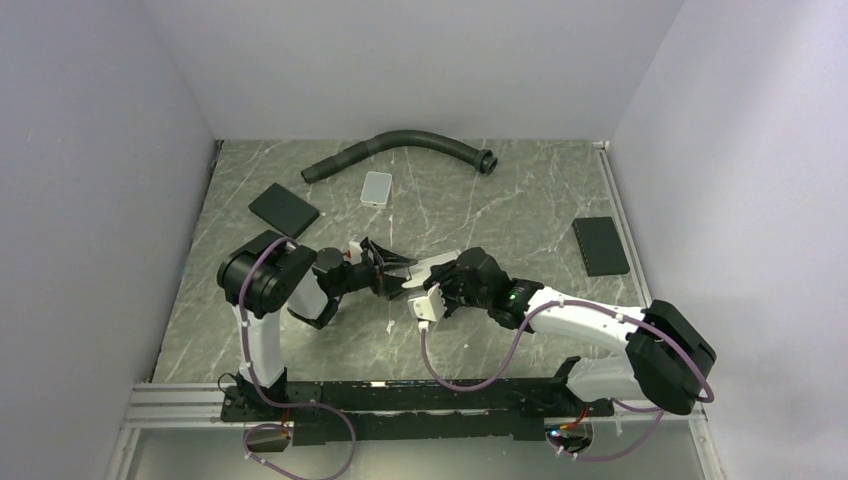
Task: Fold the paper box
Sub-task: Close the paper box at the center of the board.
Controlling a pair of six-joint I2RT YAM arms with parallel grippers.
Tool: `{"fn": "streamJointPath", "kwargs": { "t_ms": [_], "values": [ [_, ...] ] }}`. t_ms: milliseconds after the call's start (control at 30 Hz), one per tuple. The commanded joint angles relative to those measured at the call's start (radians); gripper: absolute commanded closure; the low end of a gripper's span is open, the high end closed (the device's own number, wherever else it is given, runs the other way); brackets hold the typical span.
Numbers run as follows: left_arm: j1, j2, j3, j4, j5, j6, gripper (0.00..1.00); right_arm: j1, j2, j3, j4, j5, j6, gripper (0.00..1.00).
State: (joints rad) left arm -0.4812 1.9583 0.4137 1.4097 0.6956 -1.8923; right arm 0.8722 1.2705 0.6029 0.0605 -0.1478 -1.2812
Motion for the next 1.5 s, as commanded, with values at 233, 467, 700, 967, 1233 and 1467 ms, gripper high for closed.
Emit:
{"fn": "streamJointPath", "kwargs": {
  "t_ms": [233, 467, 700, 967, 1233, 1467],
  "values": [
    [0.051, -0.203, -0.062, -0.074, 0.014, 0.174, 0.23, -0.009, -0.051, 0.068, -0.128, -0.126, 0.077, 0.74],
    [0.082, -0.435, -0.127, -0.338, -0.005, 0.354, 0.15, -0.066, -0.060, 0.136, -0.230, -0.282, 0.180, 0.76],
    [0.095, -0.848, -0.094, -0.889, -0.094, 0.718, 0.12, -0.138, -0.056, 0.200, -0.323, -0.429, 0.280, 0.76],
    [0.095, -1.304, -0.032, -1.253, -0.274, 1.163, 0.01, -0.179, 0.045, 0.328, -0.502, -0.597, 0.390, 0.79],
    [0.092, -1.176, -0.007, -1.225, -0.215, 1.234, 0.41, -0.210, 0.180, 0.440, -0.640, -0.692, 0.444, 0.81],
    [0.073, -1.089, -0.037, -1.072, -0.190, 1.191, 0.60, -0.217, 0.212, 0.453, -0.650, -0.710, 0.461, 0.84]
  ]
}}
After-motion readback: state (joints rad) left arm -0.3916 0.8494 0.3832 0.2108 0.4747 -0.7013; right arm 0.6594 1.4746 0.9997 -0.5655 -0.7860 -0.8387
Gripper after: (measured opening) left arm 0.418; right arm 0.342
